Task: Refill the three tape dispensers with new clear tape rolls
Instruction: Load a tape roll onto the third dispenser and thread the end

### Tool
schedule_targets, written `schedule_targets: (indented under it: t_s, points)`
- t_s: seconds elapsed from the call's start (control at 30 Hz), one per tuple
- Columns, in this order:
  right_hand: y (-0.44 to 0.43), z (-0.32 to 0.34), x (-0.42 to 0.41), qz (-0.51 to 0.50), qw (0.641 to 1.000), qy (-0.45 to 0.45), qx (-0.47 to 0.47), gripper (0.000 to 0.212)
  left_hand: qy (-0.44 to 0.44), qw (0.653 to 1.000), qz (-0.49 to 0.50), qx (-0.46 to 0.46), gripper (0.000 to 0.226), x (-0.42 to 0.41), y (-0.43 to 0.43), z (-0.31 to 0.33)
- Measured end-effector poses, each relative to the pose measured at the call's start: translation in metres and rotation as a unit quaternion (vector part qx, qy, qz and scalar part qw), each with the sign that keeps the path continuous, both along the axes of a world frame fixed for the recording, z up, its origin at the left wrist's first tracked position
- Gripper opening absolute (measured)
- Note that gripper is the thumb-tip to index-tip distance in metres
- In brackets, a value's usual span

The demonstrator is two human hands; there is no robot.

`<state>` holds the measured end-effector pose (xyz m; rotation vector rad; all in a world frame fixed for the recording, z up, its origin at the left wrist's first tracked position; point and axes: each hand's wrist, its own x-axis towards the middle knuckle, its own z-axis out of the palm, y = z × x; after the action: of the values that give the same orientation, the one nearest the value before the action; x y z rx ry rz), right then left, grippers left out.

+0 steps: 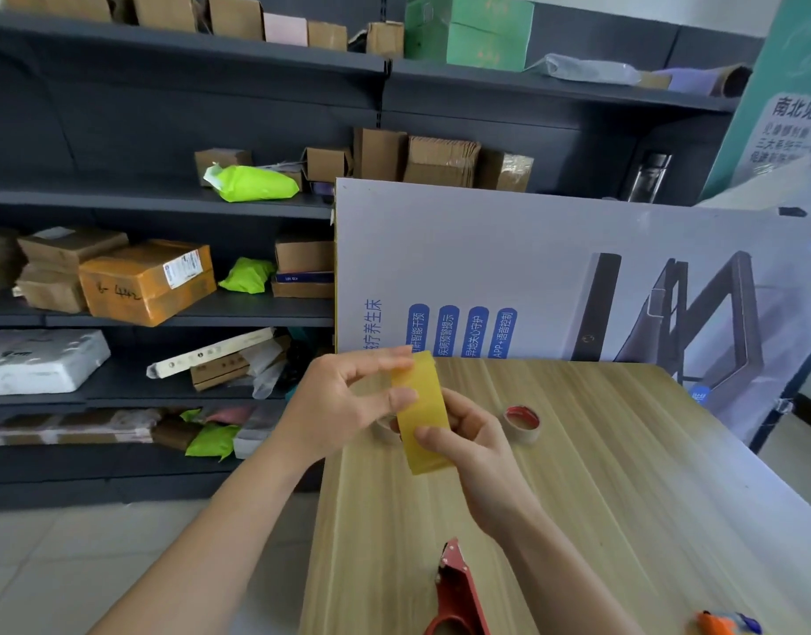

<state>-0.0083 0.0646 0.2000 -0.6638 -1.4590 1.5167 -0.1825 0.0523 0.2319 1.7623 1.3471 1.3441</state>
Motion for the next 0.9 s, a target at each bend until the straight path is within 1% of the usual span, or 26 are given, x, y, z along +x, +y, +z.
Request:
schedule_targets:
  t_s: [0.07,0.13,0.27,0.33,0.4,0.47,0.5,0.53,0.57,0.6,0.63,0.67,0.7,0.77,0.83,0.87,0.9]
  points:
    - [0.002,-0.002,-0.012,-0.006,1.000,-0.005,0.003,0.036,0.000,1.000,-0.005,-0.002,0.034,-0.015,0.006,0.001]
    - [0.004,-0.005,-0.023,-0.013,1.000,-0.015,0.005,0.037,0.026,1.000,-0.003,0.015,0.029,-0.027,0.010,0.000]
    - [0.004,-0.011,-0.038,-0.030,0.999,-0.031,0.004,0.035,0.129,0.984,0.032,0.121,0.017,-0.037,0.016,-0.008]
    - [0.005,-0.014,-0.041,-0.030,0.999,-0.041,0.002,0.033,0.134,0.979,0.057,0.141,0.011,-0.039,0.019,-0.014]
    - [0.007,-0.017,-0.042,-0.030,0.998,-0.060,0.001,0.033,0.114,0.980,0.099,0.130,0.014,-0.038,0.026,-0.022]
    - [0.009,-0.021,-0.038,-0.026,0.996,-0.081,-0.001,0.035,0.058,0.984,0.145,0.080,0.017,-0.037,0.036,-0.029]
    - [0.010,-0.021,-0.035,-0.021,0.996,-0.089,-0.004,0.036,0.005,0.986,0.164,0.038,0.018,-0.036,0.042,-0.032]
    - [0.011,-0.023,-0.031,-0.015,0.995,-0.101,-0.007,0.037,-0.068,0.982,0.175,-0.015,0.020,-0.036,0.048,-0.035]
    - [0.012,-0.023,-0.027,-0.008,0.993,-0.117,-0.008,0.038,-0.151,0.970,0.177,-0.072,0.023,-0.035,0.053,-0.037]
    - [0.013,-0.024,-0.023,-0.003,0.991,-0.137,-0.006,0.038,-0.228,0.950,0.171,-0.126,0.025,-0.034,0.058,-0.039]
    - [0.013,-0.024,-0.019,0.003,0.988,-0.153,-0.006,0.037,-0.281,0.931,0.161,-0.167,0.026,-0.033,0.061,-0.042]
    - [0.014,-0.026,-0.016,0.005,0.986,-0.168,-0.005,0.035,-0.307,0.920,0.150,-0.192,0.026,-0.031,0.064,-0.045]
    - [0.015,-0.026,-0.013,0.003,0.984,-0.178,-0.012,0.033,-0.314,0.916,0.140,-0.205,0.026,-0.029,0.065,-0.049]
    - [0.017,-0.029,-0.011,-0.029,0.980,-0.195,-0.036,0.029,-0.309,0.920,0.115,-0.211,0.025,-0.022,0.067,-0.057]
    - [0.019,-0.035,-0.007,-0.080,0.970,-0.220,-0.061,0.043,-0.316,0.917,0.091,-0.225,0.026,-0.012,0.067,-0.067]
    - [0.019,-0.038,-0.004,-0.095,0.965,-0.235,-0.064,0.046,-0.332,0.908,0.084,-0.242,0.025,-0.008,0.068,-0.072]
    - [0.019,-0.040,-0.001,-0.101,0.960,-0.251,-0.064,0.044,-0.354,0.892,0.082,-0.269,0.026,-0.004,0.069,-0.079]
